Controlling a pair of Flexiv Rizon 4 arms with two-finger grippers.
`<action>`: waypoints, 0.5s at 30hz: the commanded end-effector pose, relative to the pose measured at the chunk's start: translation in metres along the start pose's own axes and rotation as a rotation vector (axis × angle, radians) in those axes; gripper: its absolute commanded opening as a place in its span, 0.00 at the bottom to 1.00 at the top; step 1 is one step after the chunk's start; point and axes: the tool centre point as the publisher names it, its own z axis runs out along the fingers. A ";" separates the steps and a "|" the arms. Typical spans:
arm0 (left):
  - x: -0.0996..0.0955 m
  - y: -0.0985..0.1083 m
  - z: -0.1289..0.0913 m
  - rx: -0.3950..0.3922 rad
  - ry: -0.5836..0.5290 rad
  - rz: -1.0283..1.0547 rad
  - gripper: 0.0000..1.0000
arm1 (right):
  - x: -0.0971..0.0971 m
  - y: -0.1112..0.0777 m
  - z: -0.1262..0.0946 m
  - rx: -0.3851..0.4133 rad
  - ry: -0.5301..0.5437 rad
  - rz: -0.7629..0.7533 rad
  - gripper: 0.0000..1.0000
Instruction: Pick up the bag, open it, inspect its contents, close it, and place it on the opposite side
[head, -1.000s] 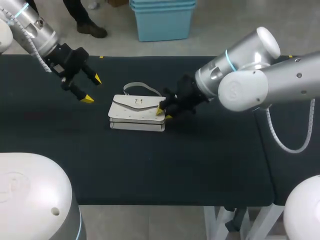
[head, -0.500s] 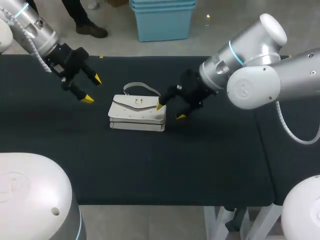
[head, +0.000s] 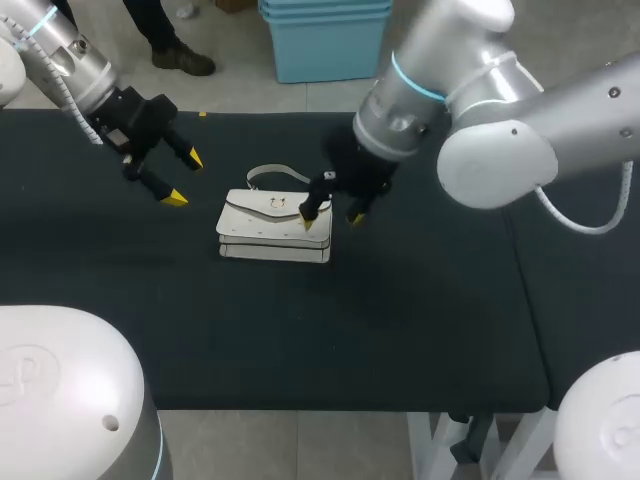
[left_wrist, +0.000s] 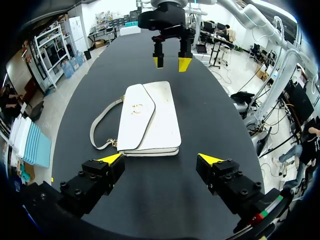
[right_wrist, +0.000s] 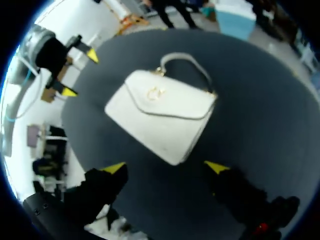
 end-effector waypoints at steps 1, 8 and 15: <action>0.000 0.001 0.000 0.002 -0.001 0.001 1.00 | 0.007 0.006 0.000 0.074 -0.206 -0.116 1.00; 0.000 0.001 0.000 0.002 -0.001 0.001 1.00 | 0.008 0.000 -0.005 0.042 -0.369 -0.259 1.00; 0.000 0.001 0.000 0.002 -0.001 0.001 1.00 | 0.008 -0.002 -0.007 0.045 -0.415 -0.265 1.00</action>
